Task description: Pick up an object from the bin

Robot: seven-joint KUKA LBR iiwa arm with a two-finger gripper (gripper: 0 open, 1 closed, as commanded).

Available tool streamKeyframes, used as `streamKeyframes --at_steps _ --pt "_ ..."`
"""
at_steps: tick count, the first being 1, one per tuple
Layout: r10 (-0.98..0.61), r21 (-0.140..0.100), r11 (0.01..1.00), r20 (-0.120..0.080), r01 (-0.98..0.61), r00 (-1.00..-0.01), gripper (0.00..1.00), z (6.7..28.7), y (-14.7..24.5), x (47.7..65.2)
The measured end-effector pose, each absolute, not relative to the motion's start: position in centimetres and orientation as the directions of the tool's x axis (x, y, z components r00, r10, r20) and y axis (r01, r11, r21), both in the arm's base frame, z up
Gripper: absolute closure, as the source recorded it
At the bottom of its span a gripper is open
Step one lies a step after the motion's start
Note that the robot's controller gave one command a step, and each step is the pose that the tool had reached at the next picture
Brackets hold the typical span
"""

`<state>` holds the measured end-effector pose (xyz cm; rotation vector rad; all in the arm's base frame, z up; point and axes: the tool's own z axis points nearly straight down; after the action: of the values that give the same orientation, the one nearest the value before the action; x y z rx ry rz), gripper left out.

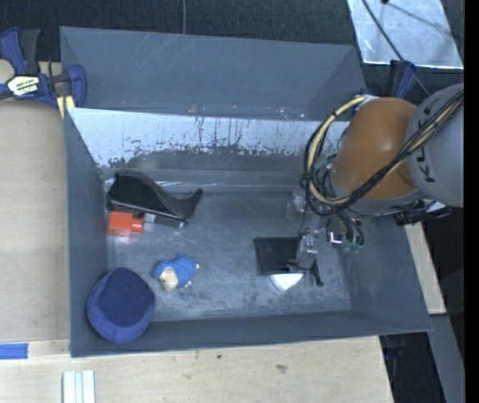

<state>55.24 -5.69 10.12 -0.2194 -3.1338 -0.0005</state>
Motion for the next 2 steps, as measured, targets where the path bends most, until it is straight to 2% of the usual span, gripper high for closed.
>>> streamKeyframes --at_steps 1,2 --pt "0.155 0.0 0.988 0.002 0.155 -0.988 0.0 10.8 -5.2 54.9" --pt "0.3 0.0 0.954 0.005 0.3 -0.954 0.0 7.0 -5.6 54.2"
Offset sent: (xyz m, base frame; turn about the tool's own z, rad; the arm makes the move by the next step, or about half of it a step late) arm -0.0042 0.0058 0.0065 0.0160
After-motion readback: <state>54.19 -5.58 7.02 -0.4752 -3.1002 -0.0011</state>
